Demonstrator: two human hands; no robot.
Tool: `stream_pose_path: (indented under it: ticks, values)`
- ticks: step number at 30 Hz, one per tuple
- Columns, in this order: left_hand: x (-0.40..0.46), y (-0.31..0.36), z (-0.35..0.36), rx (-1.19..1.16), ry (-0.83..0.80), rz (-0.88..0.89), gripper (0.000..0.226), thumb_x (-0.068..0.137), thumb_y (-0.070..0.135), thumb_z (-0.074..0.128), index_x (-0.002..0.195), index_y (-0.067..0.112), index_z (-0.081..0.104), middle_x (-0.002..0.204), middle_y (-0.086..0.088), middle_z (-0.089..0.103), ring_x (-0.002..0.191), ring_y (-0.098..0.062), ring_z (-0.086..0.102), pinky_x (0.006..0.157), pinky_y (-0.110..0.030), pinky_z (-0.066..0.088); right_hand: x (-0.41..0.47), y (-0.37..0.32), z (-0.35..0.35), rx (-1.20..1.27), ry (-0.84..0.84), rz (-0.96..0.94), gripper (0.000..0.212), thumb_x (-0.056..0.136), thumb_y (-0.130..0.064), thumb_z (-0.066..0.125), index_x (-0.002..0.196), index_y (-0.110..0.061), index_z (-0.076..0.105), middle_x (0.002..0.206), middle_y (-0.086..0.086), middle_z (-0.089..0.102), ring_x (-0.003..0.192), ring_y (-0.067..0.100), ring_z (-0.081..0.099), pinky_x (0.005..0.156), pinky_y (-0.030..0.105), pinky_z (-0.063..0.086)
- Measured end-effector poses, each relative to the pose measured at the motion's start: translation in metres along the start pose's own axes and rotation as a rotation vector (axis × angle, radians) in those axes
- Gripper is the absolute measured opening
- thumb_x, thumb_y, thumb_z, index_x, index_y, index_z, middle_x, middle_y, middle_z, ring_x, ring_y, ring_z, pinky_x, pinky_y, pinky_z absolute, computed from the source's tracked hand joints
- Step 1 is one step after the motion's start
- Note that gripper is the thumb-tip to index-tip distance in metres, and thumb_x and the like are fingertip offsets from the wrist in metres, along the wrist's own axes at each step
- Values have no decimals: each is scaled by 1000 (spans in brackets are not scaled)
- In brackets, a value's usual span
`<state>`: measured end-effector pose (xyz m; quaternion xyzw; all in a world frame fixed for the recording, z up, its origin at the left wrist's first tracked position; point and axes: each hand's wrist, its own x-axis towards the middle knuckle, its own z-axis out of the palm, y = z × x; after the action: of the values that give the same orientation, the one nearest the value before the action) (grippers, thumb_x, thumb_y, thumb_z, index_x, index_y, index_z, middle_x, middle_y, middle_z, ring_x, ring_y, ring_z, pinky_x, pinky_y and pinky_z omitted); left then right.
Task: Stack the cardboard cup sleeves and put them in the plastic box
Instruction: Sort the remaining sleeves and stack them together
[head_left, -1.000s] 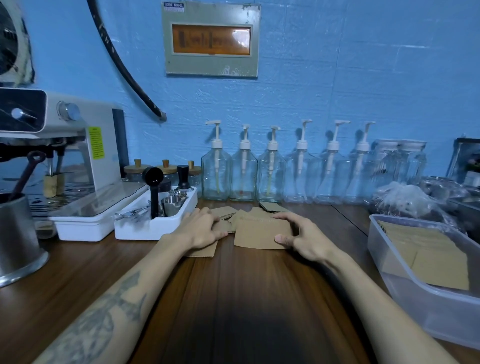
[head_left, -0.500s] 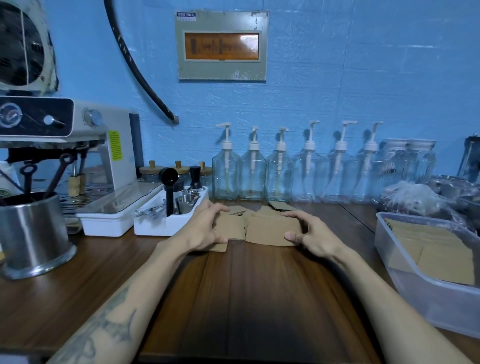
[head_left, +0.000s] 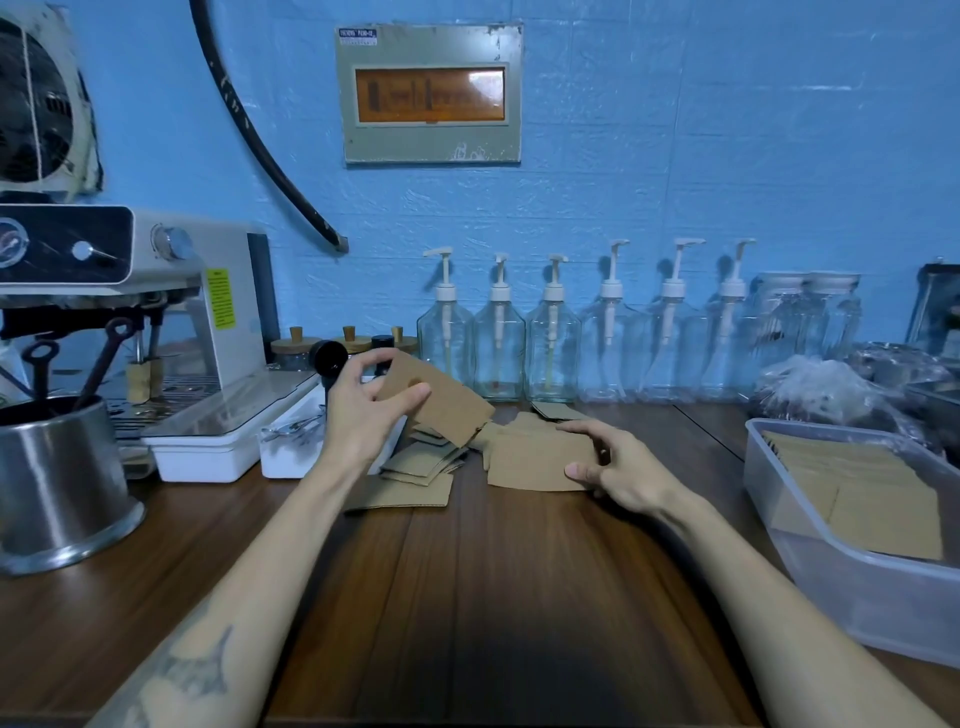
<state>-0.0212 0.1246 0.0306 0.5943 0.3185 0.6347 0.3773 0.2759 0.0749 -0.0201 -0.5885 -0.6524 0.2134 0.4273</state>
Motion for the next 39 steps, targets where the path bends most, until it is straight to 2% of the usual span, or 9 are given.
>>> stream_pose_path:
  ticks: [7,11,15,19,23,27,30,34,39]
  values:
    - [-30,-6,42,119,-387,-43,42,83,0,74,118,7,51,106,-9,73,80,-7,72,67,-21,55,1,-4,5,34,-71,-45,56,86,2,68,134,-25,56,116,7,58,84,22,59,62,26,55]
    - [-29,3,45,143,-348,39,36,89,-6,63,117,3,42,109,-3,59,75,1,64,61,-15,52,1,-3,6,63,-77,-39,57,85,5,67,132,-27,55,117,10,58,79,20,58,62,26,55]
    - [-23,7,33,142,-300,120,32,87,-2,68,111,15,54,108,1,60,89,-8,64,73,-21,57,2,-3,6,75,-75,-31,53,85,4,68,126,-29,57,117,10,57,78,21,58,62,25,54]
    - [-23,-1,32,314,-384,225,38,85,9,74,115,31,66,119,14,67,113,-7,61,102,-38,49,1,-4,7,76,-96,-36,54,85,4,67,126,-30,57,117,5,58,86,21,60,64,26,55]
    - [-33,-14,45,478,-566,208,83,87,10,72,152,34,27,157,9,34,143,-3,31,122,-38,24,-1,-8,7,97,-121,-42,55,85,7,65,125,-30,57,118,5,58,88,20,60,65,26,55]
    - [-35,-21,47,486,-564,139,101,91,11,67,154,42,-6,165,0,13,149,-14,21,122,-45,21,-3,-10,7,78,-133,-43,57,86,9,64,129,-29,56,120,4,56,89,22,60,66,26,56]
    - [-33,-27,44,610,-522,241,82,97,23,60,155,37,4,159,2,27,147,-15,24,120,-49,24,-4,-12,7,83,-132,-34,59,86,10,63,131,-27,55,117,4,56,84,20,59,67,28,57]
    - [-27,-34,40,743,-447,335,71,96,32,60,153,41,19,124,7,38,121,-12,36,110,-46,33,-6,-15,7,83,-136,-28,60,86,12,62,130,-28,55,112,4,57,81,18,58,66,28,56]
    - [-29,-49,39,734,-599,314,62,94,33,63,148,43,36,141,5,34,135,-11,33,117,-40,28,-8,-19,8,82,-160,-26,63,84,16,59,132,-25,54,108,6,58,76,16,57,65,30,55]
